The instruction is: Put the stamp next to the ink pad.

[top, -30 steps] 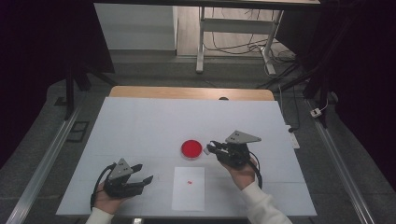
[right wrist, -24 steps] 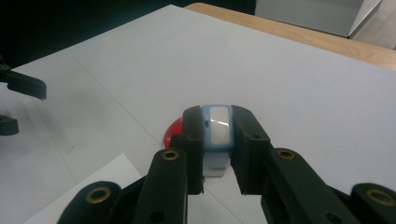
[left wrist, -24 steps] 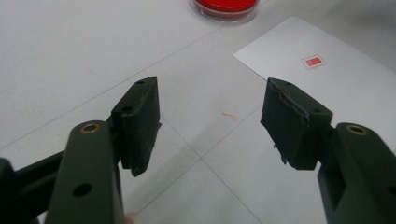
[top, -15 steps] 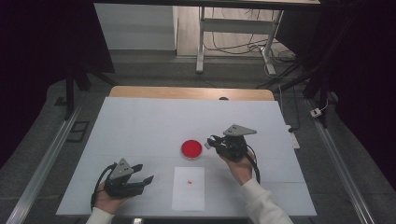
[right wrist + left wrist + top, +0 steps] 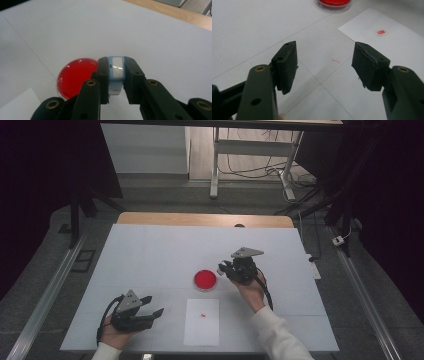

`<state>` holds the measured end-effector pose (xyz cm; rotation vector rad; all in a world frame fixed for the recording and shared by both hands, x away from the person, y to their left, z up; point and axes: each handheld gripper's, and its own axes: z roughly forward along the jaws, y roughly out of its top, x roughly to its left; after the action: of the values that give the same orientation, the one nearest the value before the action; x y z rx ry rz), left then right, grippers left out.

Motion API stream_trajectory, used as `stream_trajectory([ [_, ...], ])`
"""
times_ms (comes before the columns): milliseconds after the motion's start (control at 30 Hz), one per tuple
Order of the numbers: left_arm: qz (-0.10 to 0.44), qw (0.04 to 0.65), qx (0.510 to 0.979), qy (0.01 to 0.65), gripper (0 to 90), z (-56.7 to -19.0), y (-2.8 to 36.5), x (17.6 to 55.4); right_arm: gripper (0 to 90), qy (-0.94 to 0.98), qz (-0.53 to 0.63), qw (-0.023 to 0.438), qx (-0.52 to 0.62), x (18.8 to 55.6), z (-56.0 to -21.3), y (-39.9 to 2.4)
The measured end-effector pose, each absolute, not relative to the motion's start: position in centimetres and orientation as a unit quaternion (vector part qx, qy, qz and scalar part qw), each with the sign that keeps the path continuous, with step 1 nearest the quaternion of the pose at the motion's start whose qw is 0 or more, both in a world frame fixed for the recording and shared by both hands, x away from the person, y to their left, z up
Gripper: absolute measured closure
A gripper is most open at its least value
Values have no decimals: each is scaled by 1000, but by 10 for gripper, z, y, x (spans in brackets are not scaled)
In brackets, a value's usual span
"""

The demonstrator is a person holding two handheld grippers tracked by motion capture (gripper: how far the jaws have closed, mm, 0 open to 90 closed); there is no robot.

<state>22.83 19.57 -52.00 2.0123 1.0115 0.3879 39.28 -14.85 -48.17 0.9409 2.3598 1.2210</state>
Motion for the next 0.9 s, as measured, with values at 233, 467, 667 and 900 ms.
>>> stream_trajectory([
  [233,154,413,802,403,366,-521,195,229,746,833,410,158,335,399,-489,-148],
  [467,155,413,802,404,365,-521,195,229,745,840,396,161,335,403,-495,-145],
  [667,154,412,803,403,365,-521,195,229,745,843,390,163,332,404,-498,-143],
  [900,154,411,803,403,364,-521,195,228,744,845,388,167,329,404,-501,-140],
])
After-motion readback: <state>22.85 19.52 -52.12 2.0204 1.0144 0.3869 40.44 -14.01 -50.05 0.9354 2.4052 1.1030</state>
